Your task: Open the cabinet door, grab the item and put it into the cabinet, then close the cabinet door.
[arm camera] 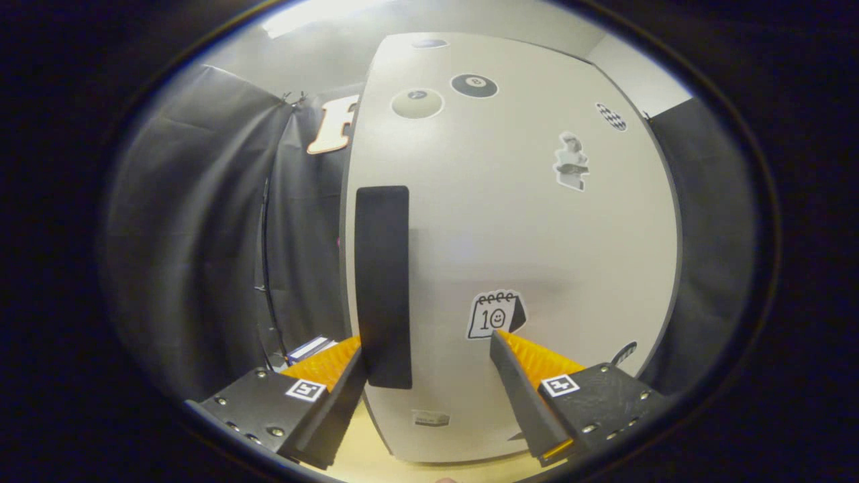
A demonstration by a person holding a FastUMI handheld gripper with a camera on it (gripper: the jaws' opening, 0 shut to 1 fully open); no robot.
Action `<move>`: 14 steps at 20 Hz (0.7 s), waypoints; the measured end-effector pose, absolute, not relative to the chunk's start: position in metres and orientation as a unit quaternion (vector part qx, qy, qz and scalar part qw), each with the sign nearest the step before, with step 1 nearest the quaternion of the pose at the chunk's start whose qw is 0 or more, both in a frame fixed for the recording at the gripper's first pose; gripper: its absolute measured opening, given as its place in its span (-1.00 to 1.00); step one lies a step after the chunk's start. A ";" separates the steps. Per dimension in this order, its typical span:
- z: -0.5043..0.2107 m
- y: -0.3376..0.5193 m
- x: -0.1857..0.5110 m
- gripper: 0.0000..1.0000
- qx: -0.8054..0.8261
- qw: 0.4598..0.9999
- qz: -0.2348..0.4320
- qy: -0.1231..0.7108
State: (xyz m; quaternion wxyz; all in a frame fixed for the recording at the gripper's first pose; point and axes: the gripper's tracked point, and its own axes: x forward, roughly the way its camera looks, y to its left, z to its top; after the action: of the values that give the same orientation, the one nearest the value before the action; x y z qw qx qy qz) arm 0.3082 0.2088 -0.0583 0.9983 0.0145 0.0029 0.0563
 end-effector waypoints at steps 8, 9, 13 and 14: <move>-0.061 0.211 0.314 1.00 0.005 0.999 0.048 -0.011; -0.063 0.213 0.312 1.00 0.004 0.998 0.055 -0.003; -0.050 0.205 0.277 1.00 -0.007 0.999 0.046 -0.021; -0.047 0.202 0.265 1.00 -0.011 0.999 0.043 -0.024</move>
State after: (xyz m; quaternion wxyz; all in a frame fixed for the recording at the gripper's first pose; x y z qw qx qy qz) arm 0.2654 0.2015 -0.0469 0.9987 -0.0111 -0.0241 0.0431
